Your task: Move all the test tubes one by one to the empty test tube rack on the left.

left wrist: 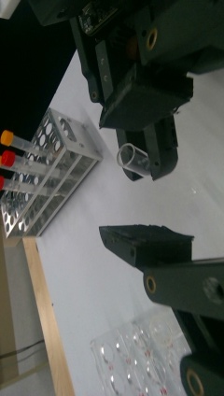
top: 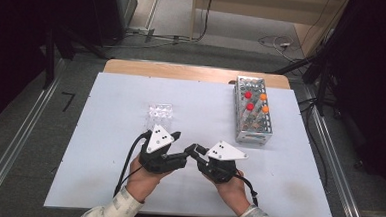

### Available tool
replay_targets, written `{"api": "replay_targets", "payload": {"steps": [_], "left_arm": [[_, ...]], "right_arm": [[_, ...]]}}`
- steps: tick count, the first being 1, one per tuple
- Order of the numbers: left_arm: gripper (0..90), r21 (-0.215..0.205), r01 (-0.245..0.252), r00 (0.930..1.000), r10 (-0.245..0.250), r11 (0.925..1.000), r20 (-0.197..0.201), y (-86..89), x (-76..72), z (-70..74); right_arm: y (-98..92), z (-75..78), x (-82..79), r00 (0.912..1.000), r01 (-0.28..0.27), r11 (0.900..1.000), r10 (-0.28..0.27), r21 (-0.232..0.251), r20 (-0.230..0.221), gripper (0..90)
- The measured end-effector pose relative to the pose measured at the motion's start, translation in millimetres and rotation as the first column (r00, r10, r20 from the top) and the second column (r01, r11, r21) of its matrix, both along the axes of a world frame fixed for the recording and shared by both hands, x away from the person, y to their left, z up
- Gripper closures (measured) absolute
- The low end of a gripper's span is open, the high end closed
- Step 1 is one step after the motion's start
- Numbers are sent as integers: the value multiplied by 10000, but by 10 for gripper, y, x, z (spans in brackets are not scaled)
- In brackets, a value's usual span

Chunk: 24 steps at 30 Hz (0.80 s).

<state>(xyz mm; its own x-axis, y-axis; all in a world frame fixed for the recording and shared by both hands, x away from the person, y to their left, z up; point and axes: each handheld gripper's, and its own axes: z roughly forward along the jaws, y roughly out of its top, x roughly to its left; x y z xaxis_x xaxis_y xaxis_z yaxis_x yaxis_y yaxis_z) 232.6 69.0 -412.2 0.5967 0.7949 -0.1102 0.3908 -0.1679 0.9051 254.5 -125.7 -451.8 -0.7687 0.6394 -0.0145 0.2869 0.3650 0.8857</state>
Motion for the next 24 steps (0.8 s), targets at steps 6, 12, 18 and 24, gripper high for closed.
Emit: {"api": "replay_targets", "payload": {"steps": [6,12,18,24], "left_arm": [[573,104,428,9991,-428,9990,-29,-81,-18,-30],[642,192,535,9985,-533,9984,-127,-93,-12,-45],[686,217,533,9984,-529,9983,-192,-99,-7,-56],[720,272,614,9977,-605,9977,-317,-102,2,-65]], "right_arm": [[55,14,-58,9997,-227,9997,228,-36,44,737],[64,18,-70,9996,-283,9996,283,-24,93,737],[63,21,-75,9995,-277,9996,277,-37,117,737],[63,22,-78,9996,-246,9997,246,-34,115,737]]}}
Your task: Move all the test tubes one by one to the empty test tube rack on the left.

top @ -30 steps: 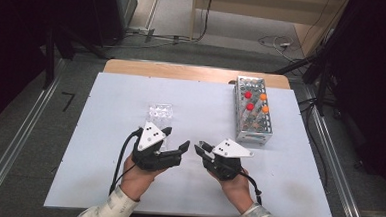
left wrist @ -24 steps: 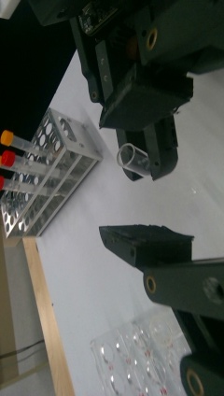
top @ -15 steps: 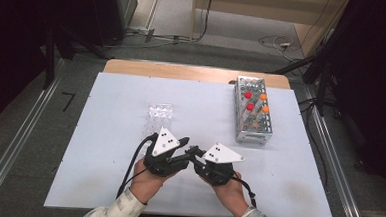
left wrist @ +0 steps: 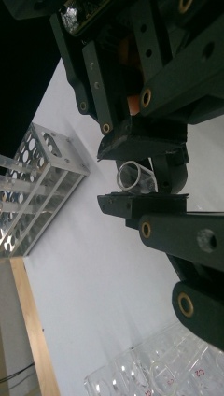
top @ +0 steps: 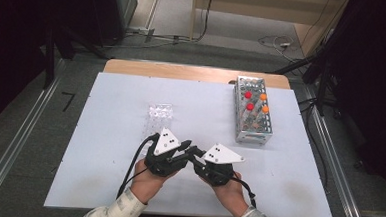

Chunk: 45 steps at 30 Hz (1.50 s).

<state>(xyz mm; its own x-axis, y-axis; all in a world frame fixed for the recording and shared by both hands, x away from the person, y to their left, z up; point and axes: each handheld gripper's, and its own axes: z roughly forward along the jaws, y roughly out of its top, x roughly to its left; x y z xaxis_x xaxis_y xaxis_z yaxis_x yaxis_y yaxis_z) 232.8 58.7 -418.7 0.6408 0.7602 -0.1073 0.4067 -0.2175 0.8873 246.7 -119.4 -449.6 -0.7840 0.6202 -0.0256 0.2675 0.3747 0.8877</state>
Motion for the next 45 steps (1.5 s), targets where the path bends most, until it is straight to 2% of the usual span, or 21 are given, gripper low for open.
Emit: {"api": "replay_targets", "payload": {"steps": [21,22,23,27,28,29,30,34,37,45], "left_arm": [[768,-25,-164,9997,163,9999,-200,16,35,-27],[768,-23,-175,9996,174,9998,-213,18,38,-29],[769,-38,-161,9996,160,9999,-241,24,42,-29],[768,-171,-168,9994,163,9997,-297,40,51,-28],[769,-228,-159,9993,151,9996,-334,48,51,-23],[769,-309,-179,9994,169,9994,-314,55,52,-19],[769,-367,-182,9993,170,9992,-345,66,52,-9],[769,-559,-217,9994,201,9982,-281,130,57,38],[769,-694,-336,9992,319,9970,-251,200,71,79],[769,-1128,-597,9982,590,9918,-100,388,64,223]], "right_arm": [[7,-17,12,10000,-32,10000,31,-87,-92,714],[7,-18,13,9999,-51,10000,50,-77,-95,702],[9,-19,18,9999,-84,9999,83,-101,-108,650],[10,-29,29,9997,-123,9997,119,-187,-231,584],[18,-32,34,9992,-211,9994,201,-262,-345,478],[21,-35,38,9988,-246,9992,233,-324,-422,435],[21,-35,38,9988,-246,9992,233,-324,-422,435],[16,-36,43,9983,-338,9981,313,-518,-494,279],[-10,-31,57,9978,-285,9982,253,-519,-612,248],[-76,-19,92,9982,-105,9986,75,-512,-593,240]]}}
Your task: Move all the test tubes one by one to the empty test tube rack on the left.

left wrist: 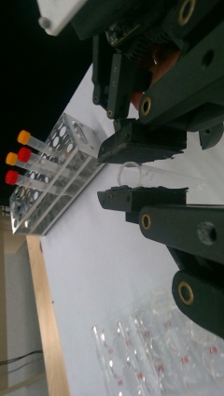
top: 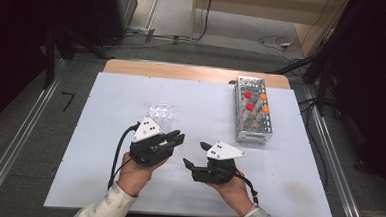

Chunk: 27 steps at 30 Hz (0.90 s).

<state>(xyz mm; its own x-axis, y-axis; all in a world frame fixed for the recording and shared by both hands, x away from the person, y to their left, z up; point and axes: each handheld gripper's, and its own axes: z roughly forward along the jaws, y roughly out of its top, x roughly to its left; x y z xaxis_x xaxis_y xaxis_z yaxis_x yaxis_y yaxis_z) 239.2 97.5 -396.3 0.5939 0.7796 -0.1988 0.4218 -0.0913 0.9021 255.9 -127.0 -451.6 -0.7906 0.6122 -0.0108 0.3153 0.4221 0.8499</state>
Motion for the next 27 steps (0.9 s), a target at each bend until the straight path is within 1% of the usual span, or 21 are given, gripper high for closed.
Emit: {"api": "replay_targets", "payload": {"steps": [6,9,15,16,18,20,22,24,27], "left_arm": [[768,-71,-386,9992,386,9992,97,168,5,80],[768,-184,-616,9979,619,9979,196,247,12,113],[768,-12,-1151,9924,1151,9934,441,368,21,163],[768,-28,-1218,9916,1218,9926,435,379,26,163],[768,68,-1341,9900,1337,9909,462,387,37,160],[768,143,-1364,9896,1356,9905,479,388,48,149],[768,330,-1460,9882,1442,9887,514,389,55,137],[768,368,-1523,9875,1505,9876,476,393,65,124],[768,543,-1624,9858,1596,9852,519,388,78,102]], "right_arm": [[-16,0,3,9999,113,9999,-113,-14,12,240],[-24,-2,11,9999,150,9999,-150,-13,41,240],[-30,-9,16,9997,231,9997,-231,-26,61,241],[-30,-10,16,9996,257,9997,-257,-16,65,242],[-33,-9,19,9996,284,9996,-284,-14,50,242],[-34,-7,17,9995,306,9995,-306,21,34,242],[-37,-5,18,9995,304,9995,-304,7,74,243],[-38,-4,17,9995,307,9995,-307,27,68,243],[-40,-7,20,9995,295,9996,-295,-33,92,243]]}}
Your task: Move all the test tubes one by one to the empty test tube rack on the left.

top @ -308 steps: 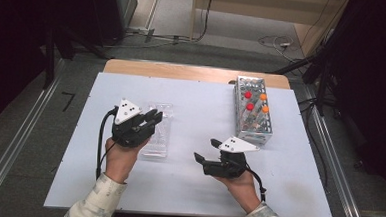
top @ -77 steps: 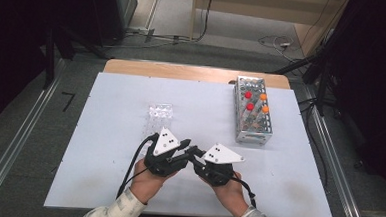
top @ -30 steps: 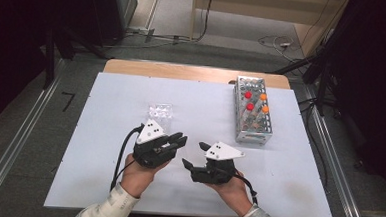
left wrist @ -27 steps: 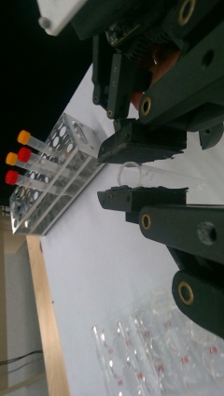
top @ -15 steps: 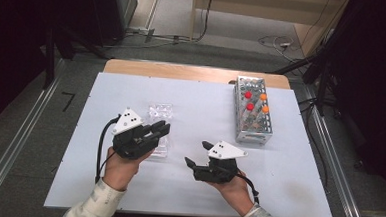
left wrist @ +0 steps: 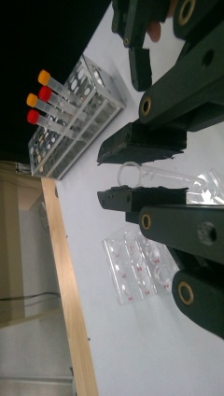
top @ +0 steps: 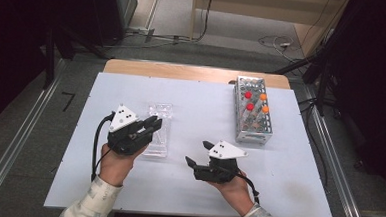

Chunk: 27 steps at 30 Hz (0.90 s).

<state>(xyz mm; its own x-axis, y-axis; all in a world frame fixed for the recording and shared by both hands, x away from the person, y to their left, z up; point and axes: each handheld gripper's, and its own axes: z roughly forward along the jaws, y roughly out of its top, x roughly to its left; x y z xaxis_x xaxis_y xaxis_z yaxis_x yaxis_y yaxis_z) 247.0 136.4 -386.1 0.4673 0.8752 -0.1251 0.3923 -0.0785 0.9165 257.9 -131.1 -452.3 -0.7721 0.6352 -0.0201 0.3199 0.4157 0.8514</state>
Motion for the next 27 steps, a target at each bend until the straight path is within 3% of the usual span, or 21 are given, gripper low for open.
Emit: {"api": "replay_targets", "payload": {"steps": [11,19,27], "left_arm": [[767,636,-92,9999,101,9979,-140,-93,32,-129],[766,1428,-72,9998,94,9897,-148,-223,17,-240],[764,1810,-155,9992,218,9834,-331,-275,11,-320]], "right_arm": [[-8,2,0,10000,27,10000,-27,-4,9,243],[-17,7,-4,10000,51,10000,-51,46,9,245],[-33,12,-7,9999,93,10000,-93,12,43,245]]}}
